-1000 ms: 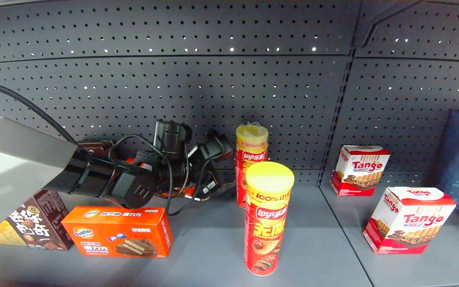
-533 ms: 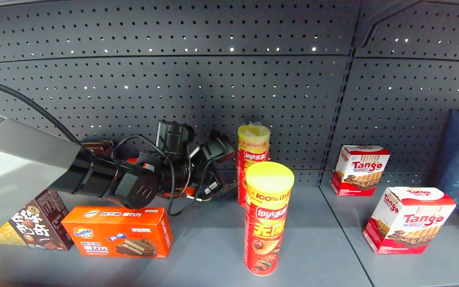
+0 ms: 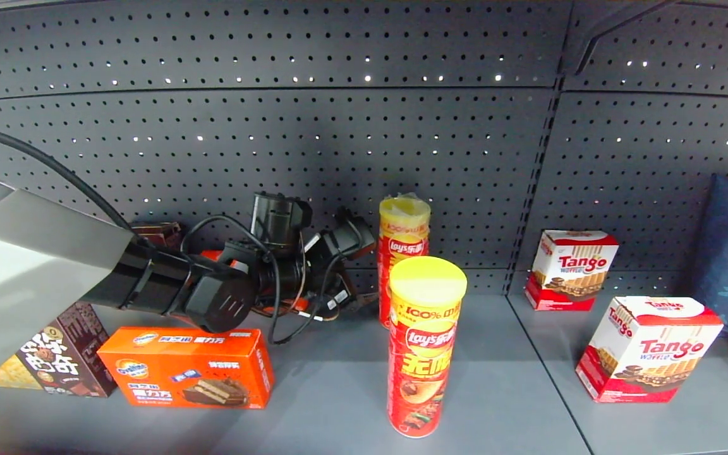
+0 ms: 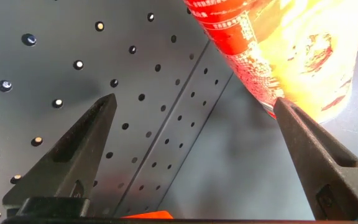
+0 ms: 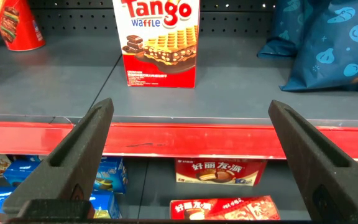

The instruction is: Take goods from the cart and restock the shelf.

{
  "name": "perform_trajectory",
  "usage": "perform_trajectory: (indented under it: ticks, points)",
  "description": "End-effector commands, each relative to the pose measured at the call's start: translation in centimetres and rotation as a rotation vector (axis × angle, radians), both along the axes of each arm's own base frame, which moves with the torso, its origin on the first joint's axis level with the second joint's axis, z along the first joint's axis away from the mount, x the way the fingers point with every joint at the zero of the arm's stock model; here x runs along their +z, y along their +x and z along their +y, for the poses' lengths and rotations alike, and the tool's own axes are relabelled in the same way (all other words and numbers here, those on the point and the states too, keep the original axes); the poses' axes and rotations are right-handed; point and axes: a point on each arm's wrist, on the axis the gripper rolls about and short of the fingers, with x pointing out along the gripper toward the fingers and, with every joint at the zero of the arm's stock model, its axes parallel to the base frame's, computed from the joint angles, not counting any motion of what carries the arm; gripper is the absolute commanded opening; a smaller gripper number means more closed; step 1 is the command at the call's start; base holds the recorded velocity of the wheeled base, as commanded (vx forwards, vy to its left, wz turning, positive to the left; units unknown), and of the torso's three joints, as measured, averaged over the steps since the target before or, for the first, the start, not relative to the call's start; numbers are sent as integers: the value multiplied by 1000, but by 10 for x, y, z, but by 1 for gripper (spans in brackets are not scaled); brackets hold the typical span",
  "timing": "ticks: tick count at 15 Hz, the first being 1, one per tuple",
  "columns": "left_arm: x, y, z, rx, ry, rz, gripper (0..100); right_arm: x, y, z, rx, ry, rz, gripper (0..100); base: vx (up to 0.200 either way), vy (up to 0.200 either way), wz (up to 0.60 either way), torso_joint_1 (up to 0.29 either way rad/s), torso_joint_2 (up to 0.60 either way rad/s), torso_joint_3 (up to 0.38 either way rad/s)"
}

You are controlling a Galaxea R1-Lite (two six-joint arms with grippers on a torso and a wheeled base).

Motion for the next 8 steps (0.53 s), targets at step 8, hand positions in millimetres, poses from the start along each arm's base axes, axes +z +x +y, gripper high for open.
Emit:
perform_trajectory:
  ticks: [8]
  points:
    - [6,0,1,3,-15,-21,100,0,0,0,0,0,1,100,0,0,0,0,0,0]
